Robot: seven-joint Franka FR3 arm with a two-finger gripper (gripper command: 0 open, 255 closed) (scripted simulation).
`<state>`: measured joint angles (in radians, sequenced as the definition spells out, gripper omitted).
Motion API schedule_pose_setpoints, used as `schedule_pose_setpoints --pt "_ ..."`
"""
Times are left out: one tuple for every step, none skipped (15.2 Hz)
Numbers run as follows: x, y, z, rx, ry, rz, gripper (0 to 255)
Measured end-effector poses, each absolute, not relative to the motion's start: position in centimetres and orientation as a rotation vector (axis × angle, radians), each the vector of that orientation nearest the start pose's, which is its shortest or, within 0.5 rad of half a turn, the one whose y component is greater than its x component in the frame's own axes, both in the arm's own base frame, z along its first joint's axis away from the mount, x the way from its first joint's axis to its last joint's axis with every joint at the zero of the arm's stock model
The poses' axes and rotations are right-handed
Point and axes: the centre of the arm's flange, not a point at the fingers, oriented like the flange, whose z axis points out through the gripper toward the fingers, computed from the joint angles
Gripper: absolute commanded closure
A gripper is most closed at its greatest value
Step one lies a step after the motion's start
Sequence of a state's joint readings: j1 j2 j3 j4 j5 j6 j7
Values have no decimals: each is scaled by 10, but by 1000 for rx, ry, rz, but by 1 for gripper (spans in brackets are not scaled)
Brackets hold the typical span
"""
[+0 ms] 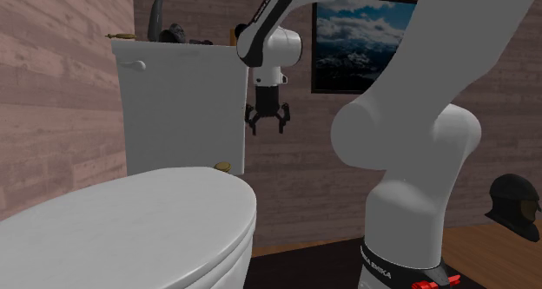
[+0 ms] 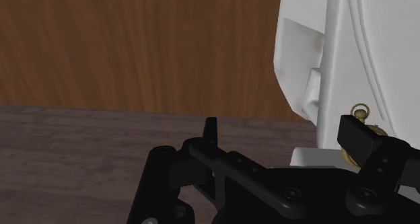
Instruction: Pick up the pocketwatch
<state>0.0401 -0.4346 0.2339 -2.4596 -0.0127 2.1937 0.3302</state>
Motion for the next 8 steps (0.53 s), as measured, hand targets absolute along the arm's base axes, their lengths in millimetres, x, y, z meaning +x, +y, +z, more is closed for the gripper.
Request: schedule_pose_setpoints --pt "419 126 459 -3185 103 -307 0" --pt "427 132 453 -3185 106 -323 0" --pt "433 142 445 -3185 107 -338 0" --pt "439 152 439 -3184 110 -354 0" --pt "445 165 434 -3183 111 -369 0" --pt "452 174 429 -3182 115 -385 0" --pt "460 182 422 -3181 118 -400 0" --pt "467 187 416 -3180 121 -415 0"
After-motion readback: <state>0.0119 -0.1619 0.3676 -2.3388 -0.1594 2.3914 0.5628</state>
